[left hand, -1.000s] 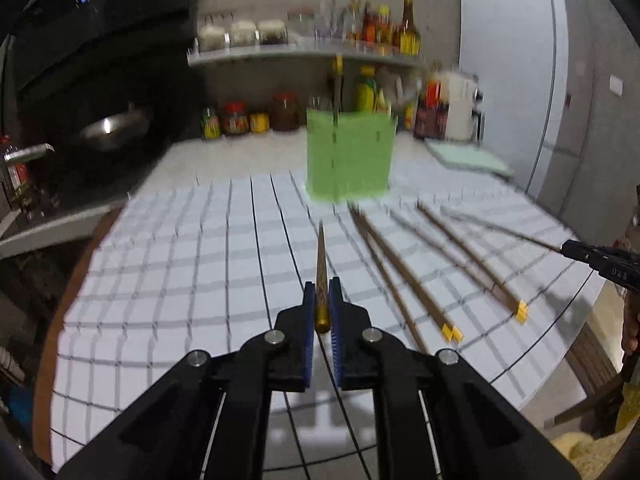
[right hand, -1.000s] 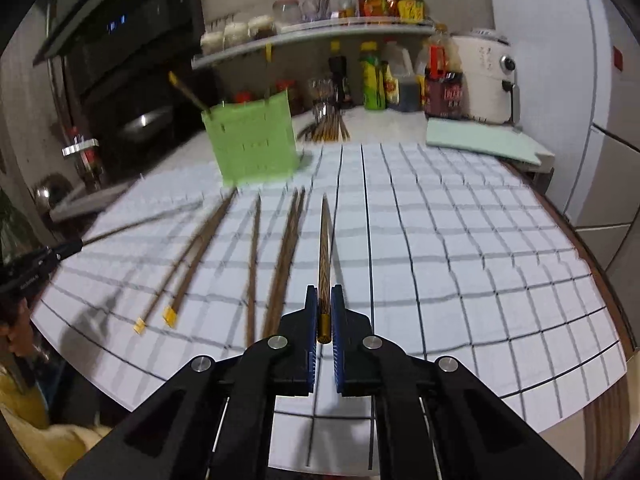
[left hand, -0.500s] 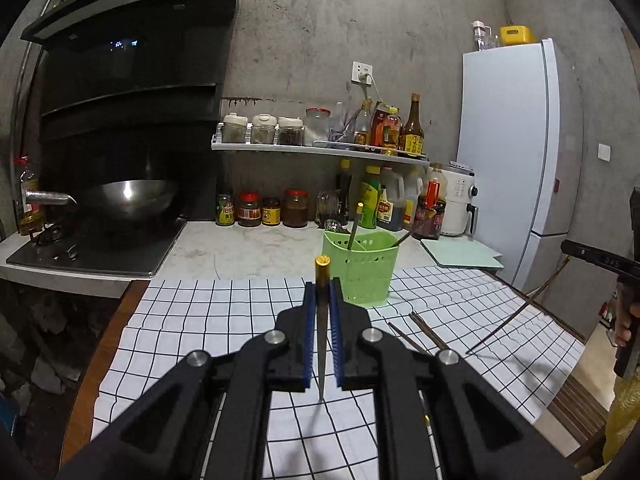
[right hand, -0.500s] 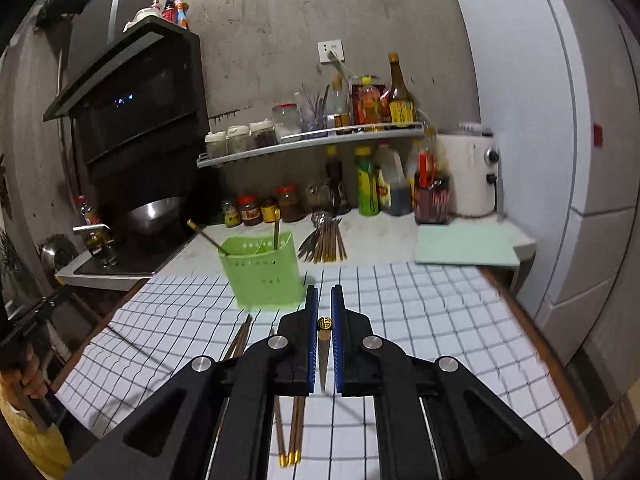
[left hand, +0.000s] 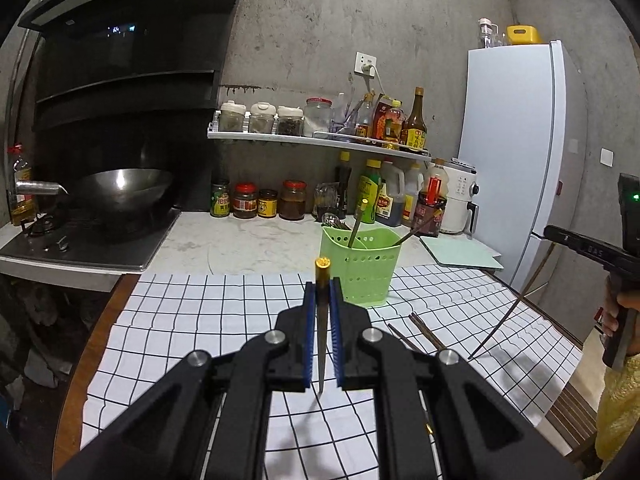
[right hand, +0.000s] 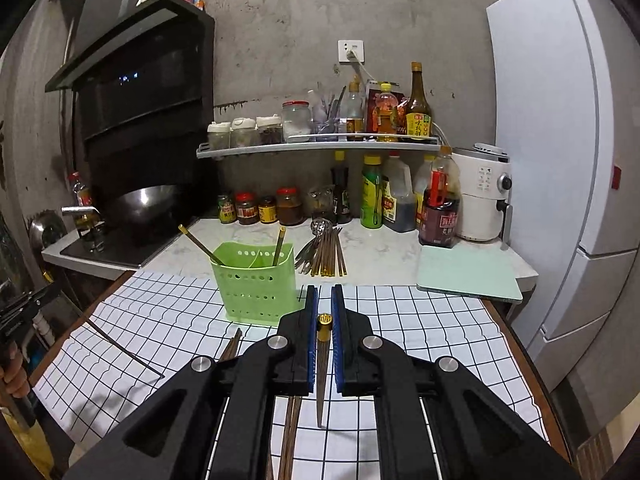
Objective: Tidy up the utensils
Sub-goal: 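Lift the chopstick with the right gripper up to the green holder, then drop the chopstick into the green holder by opening the right gripper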
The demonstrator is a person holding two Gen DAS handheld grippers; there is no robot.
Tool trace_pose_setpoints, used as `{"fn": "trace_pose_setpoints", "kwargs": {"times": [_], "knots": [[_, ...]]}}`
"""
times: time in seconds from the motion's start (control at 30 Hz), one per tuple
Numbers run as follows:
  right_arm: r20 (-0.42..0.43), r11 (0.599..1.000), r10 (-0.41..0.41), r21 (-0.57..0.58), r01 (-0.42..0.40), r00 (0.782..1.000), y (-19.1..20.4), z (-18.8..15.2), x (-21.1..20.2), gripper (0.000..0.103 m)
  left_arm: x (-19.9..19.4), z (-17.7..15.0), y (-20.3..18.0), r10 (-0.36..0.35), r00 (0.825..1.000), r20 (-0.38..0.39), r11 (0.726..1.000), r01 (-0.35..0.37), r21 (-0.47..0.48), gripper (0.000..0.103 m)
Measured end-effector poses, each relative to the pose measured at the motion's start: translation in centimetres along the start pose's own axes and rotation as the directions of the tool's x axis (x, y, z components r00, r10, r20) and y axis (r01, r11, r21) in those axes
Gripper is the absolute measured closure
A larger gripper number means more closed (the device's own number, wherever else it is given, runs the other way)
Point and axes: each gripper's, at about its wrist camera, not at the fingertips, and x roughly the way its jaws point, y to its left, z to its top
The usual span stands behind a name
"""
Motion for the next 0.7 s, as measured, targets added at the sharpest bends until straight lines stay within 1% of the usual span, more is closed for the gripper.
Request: {"fn": "trace_pose_setpoints", "kwargs": {"times": [0.17, 0.27, 0.4, 0.53, 0.63, 0.7], "knots": [[-0.078, 1.0, 0.015, 0.014, -0.014, 0.997, 0.2, -1.2, 2.5, 0.096, 0.9, -0.6, -0.1, 0.0, 0.999, -0.039, 1.0, 0.0, -0.009, 0.096], [-0.059, 1.0, -0.003, -0.009, 0.003, 0.998, 0.6, -1.5, 2.2, 0.096, 0.8, -0.5, -0.2, 0.005, 0.999, -0.033, 1.0, -0.005, -0.005, 0.096], [-0.024, 0.999, -0.015, -0.044, 0.014, 1.0, 1.2, -1.1, 1.7, 0.097, 0.5, -0.2, -0.6, 0.005, 1.0, -0.019, 1.0, -0.005, 0.002, 0.096], [0.025, 0.998, 0.009, -0.057, -0.008, 1.0, 1.8, 0.3, 1.2, 0.097, 0.4, 0.9, -1.1, 0.006, 1.0, 0.012, 1.0, -0.006, 0.02, 0.096], [0.084, 0.997, 0.057, -0.063, -0.052, 0.995, 2.6, 2.5, 0.9, 0.097, 0.1, 2.8, -2.0, -0.015, 0.997, 0.069, 0.999, 0.011, 0.045, 0.096], [0.137, 0.994, 0.085, -0.076, -0.075, 0.987, 3.4, 4.2, 0.6, 0.097, -0.3, 4.5, -2.8, -0.007, 0.991, 0.133, 0.997, -0.003, 0.074, 0.096]]}}
